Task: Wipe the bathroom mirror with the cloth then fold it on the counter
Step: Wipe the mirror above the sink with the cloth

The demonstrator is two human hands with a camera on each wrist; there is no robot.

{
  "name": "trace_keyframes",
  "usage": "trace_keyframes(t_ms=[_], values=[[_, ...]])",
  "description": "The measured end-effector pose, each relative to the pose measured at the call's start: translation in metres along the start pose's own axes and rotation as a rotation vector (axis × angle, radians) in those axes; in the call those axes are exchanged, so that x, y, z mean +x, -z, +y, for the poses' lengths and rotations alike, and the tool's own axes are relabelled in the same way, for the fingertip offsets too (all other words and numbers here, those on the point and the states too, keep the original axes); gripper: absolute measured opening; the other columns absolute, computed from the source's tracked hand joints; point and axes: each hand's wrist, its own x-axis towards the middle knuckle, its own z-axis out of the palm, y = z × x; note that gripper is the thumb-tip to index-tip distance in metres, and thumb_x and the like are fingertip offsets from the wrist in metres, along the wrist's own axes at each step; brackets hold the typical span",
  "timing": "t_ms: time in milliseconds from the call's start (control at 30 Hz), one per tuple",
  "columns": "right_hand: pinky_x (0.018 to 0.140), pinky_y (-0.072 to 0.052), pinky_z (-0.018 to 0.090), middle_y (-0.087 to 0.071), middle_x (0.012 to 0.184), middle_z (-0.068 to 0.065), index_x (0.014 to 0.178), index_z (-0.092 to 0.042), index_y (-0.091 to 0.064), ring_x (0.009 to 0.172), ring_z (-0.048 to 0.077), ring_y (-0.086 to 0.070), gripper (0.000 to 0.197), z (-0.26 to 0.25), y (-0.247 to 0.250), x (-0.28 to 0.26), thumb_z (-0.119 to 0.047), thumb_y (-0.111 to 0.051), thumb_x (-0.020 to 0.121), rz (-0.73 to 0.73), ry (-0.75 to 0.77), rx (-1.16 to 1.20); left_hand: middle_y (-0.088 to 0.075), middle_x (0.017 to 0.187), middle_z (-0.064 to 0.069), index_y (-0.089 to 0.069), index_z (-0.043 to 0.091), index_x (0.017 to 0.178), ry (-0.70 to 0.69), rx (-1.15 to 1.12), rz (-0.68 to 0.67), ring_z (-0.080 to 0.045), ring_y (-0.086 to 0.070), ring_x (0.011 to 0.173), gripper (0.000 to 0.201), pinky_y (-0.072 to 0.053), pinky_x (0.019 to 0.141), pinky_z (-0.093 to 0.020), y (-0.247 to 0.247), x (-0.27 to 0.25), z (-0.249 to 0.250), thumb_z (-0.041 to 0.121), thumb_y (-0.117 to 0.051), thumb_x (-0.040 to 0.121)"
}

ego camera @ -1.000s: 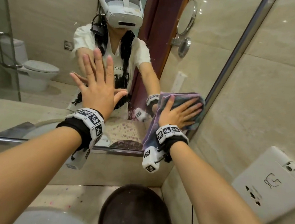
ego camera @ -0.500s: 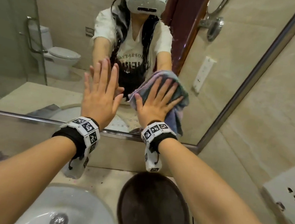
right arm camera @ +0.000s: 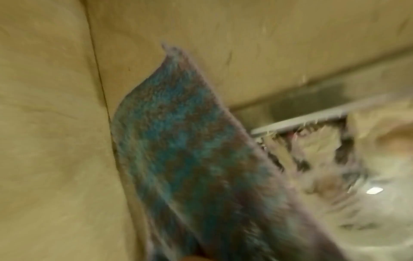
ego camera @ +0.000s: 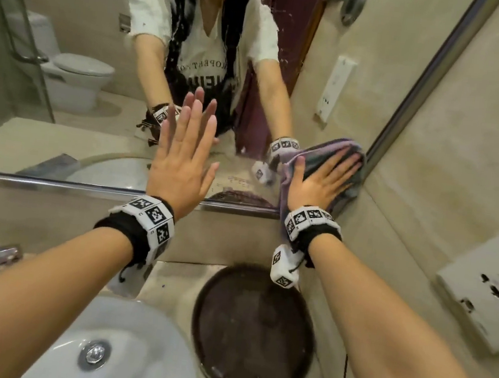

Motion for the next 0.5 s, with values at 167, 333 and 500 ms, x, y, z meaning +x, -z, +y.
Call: trace_keyframes(t_ms=[167, 333, 500], values=[[0.110, -0.021, 0.060, -0.019, 0.149, 0.031, 0.143, 0.006, -0.020, 0.138, 0.046, -0.018, 0.097, -0.036, -0.026, -0.049, -0.069, -0.002, 0.085, -0.087, -0.218, 0.096, -0.013, 0.153, -0.025, -0.009, 0.006, 0.149, 0.046, -0.018, -0.040, -0.032, -0.006, 0.142, 0.069, 0.005, 0.115, -0.041, -0.004, -0.023, -0.009, 0.037, -0.036, 0.093], [0.105, -0.019, 0.065, -0.033, 0.141, 0.035, 0.139, 0.007, -0.022, 0.132, 0.051, -0.025, 0.088, -0.095, -0.051, -0.105, -0.061, -0.028, 0.083, -0.146, 0.013, 0.037, -0.016, 0.152, -0.026, -0.011, 0.007, 0.148, 0.095, 0.047, -0.063, -0.032, -0.007, 0.140, 0.069, 0.009, 0.114, -0.038, 0.001, -0.048, -0.047, 0.036, -0.038, 0.091], [0.106, 0.003, 0.064, -0.034, 0.148, 0.012, 0.144, -0.017, -0.028, 0.137, 0.035, -0.023, 0.066, -0.133, -0.068, -0.142, -0.050, -0.032, 0.086, -0.281, 0.791, -0.155, -0.015, 0.152, -0.028, -0.013, 0.005, 0.148, 0.155, 0.093, -0.118, -0.034, -0.009, 0.141, 0.070, 0.011, 0.114, -0.037, 0.006, -0.077, -0.085, 0.034, -0.041, 0.091]])
